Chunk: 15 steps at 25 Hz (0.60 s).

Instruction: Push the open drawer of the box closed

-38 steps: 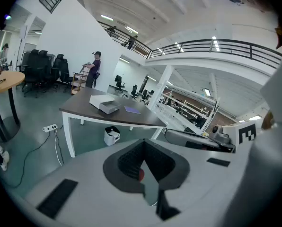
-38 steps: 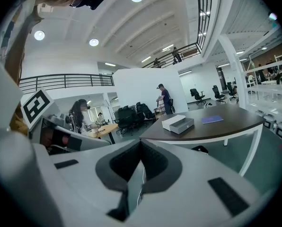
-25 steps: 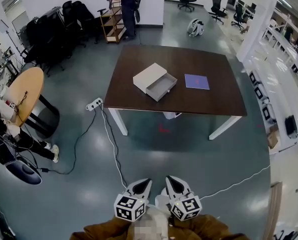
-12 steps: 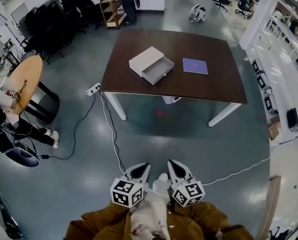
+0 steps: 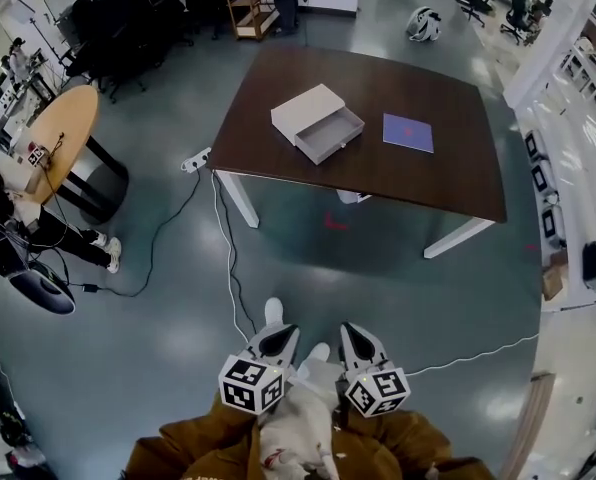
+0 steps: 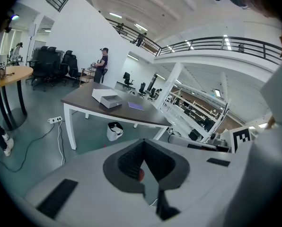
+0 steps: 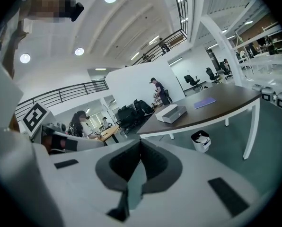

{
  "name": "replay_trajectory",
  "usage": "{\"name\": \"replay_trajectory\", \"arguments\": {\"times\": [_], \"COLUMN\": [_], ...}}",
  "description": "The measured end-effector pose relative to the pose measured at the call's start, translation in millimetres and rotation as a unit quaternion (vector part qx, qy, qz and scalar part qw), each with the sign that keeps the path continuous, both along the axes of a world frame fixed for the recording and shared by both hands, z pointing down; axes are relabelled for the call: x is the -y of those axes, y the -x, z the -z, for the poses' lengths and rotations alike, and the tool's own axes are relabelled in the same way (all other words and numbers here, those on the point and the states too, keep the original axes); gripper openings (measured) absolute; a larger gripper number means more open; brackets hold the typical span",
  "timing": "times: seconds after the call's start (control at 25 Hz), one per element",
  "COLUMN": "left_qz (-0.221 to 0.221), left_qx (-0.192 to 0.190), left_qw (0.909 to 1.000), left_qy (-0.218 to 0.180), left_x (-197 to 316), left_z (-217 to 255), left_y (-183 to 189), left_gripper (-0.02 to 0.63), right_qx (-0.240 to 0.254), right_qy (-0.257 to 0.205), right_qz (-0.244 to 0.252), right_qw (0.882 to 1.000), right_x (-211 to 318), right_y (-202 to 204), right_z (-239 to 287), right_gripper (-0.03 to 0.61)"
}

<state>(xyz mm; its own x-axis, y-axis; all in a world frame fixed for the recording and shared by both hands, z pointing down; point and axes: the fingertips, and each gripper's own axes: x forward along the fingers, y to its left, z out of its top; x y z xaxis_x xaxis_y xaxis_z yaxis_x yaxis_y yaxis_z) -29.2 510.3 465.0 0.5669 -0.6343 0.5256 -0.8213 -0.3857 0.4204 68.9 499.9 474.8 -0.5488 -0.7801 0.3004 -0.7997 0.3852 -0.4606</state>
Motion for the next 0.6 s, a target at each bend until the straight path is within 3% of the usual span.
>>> {"name": "replay_trajectory", "arguments": {"times": [0.24,0.6], "left_qz": [-0.006,-0.038], "left_qx": [-0.015,-0.039], "left_qw": [0.9998,0.9984], "left_qy": [0.015,0.014], "left_x": [53.3,185.3], "left_z": [-10.4,-9.0], "left_y": [-1.9,12.6], "left_gripper": [0.005,0.005], "right_qx": [-0.012,-0.038], "right_qy": [0.009,0.016], "right_qz": [0.001,-0.033], "right_qw": [1.0,0.999], "right_x": [50.8,177.8], "right_y": [2.4,10.5], "right_z": [-6.9,-8.3], "right_gripper": [0.006,0.006]}}
